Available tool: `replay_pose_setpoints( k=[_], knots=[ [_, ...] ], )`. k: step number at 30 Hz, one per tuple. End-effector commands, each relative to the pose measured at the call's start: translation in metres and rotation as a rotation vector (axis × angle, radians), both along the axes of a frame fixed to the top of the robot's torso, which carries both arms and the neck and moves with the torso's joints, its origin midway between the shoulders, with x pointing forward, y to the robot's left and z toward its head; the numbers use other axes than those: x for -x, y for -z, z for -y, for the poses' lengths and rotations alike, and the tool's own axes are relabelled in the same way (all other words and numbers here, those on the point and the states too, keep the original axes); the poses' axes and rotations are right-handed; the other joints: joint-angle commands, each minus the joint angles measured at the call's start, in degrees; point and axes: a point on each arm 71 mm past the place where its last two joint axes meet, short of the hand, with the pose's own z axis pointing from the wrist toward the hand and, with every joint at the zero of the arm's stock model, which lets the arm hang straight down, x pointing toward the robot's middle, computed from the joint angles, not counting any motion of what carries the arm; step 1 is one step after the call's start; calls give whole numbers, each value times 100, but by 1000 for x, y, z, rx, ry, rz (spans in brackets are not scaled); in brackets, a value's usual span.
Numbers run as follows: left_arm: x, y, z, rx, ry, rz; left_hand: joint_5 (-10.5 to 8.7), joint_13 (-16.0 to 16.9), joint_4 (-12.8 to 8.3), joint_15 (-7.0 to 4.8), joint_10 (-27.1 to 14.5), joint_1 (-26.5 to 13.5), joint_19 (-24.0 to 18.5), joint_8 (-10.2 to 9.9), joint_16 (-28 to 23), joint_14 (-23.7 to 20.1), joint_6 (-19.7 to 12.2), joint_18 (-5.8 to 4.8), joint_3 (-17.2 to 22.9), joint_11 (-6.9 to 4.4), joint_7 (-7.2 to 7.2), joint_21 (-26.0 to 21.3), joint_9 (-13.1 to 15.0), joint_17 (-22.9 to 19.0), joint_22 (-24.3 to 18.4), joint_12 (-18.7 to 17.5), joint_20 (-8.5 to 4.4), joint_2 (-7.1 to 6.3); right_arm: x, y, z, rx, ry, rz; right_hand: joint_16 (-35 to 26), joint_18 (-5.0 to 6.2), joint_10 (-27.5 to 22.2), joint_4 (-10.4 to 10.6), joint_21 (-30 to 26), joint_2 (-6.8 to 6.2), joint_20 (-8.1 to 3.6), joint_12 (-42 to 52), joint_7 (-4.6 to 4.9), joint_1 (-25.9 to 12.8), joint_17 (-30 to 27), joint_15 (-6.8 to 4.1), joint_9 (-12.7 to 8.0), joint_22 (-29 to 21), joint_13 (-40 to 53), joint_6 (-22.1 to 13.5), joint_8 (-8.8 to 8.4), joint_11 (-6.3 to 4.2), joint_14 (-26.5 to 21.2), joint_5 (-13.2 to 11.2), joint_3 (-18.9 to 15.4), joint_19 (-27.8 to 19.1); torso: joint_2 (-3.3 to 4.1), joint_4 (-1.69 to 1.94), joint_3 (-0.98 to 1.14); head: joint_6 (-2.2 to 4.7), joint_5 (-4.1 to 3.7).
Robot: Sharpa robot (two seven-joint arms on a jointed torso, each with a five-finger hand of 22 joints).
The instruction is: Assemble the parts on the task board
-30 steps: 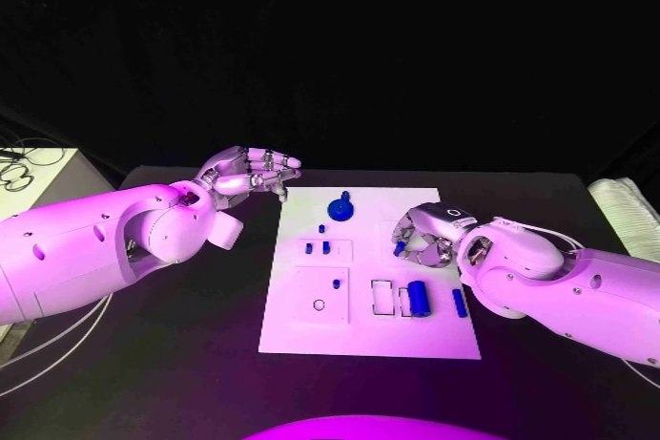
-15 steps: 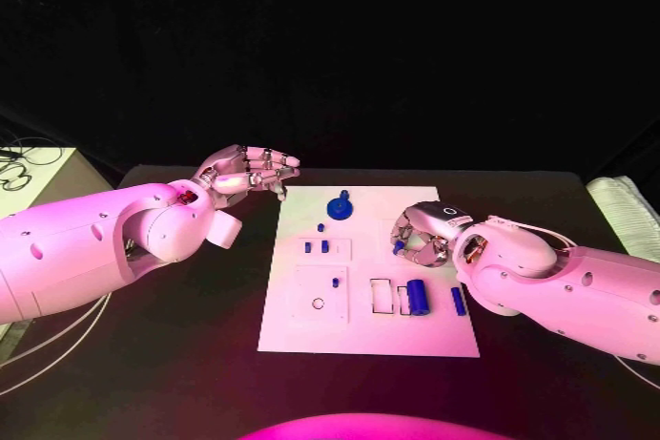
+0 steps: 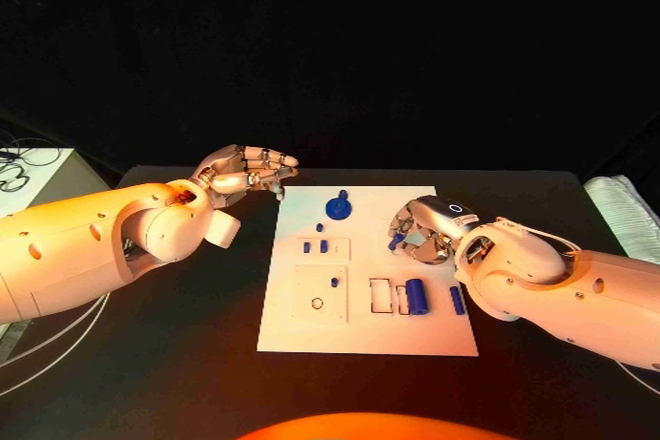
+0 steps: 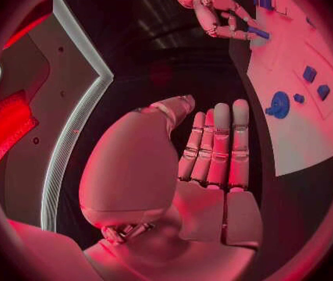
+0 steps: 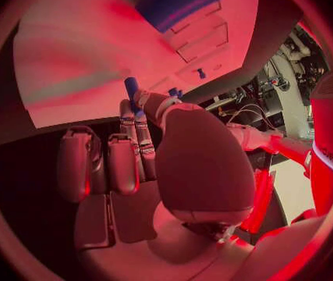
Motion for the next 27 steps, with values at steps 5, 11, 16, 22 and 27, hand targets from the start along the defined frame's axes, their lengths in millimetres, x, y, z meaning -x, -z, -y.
replay_pose_setpoints(
  k=[5,11,16,22,27],
  knots=[
    [-1,0,1,17,7,-2,0,5,5,8,-8,2,44,24,-22,13,-6,83,-23,-2,9,-28,-7,9,-11,19,7,70,13,-30,-7,-127,-10,32,36,-81,285,-66,46,53,-20,-42,24,-28,22,-39,175,964,150,15,41,-226,195,10,18,308,0,5,-3,-5,27],
    [-2,0,3,21,10,-4,0,5,5,8,-8,2,44,24,-22,13,-6,83,-23,-2,9,-28,-7,9,-11,19,7,70,28,-35,-30,-179,-70,-8,39,-81,296,-93,49,48,-20,-57,27,-46,26,-38,195,967,161,12,50,-224,196,9,32,309,5,-8,-3,-14,60],
    [-2,0,5,24,15,-5,0,5,5,8,-8,2,44,24,-22,13,-6,83,-23,-2,9,-28,-7,9,-11,19,7,70,44,-20,-59,-198,-142,-63,34,-78,297,-107,30,48,-19,-69,31,-57,15,-37,205,961,167,5,53,-222,194,8,40,305,7,-1,-1,-23,90],
    [-2,0,7,26,20,-6,0,5,5,8,-8,2,44,24,-22,13,-6,83,-23,-2,9,-28,-7,9,-11,19,7,70,57,2,-85,-202,-200,-106,32,-74,296,-124,10,48,-18,-83,35,-68,11,-34,216,955,173,-6,54,-218,193,8,51,301,16,7,-2,-36,132],
    [-1,0,9,27,24,-7,0,5,5,8,-8,2,44,24,-22,13,-6,83,-23,-2,9,-28,-7,9,-11,19,7,70,63,15,-96,-196,-222,-130,28,-72,295,-135,0,47,-18,-92,38,-78,3,-33,223,952,178,-13,55,-216,191,7,56,299,17,4,-1,-59,177]
  ],
)
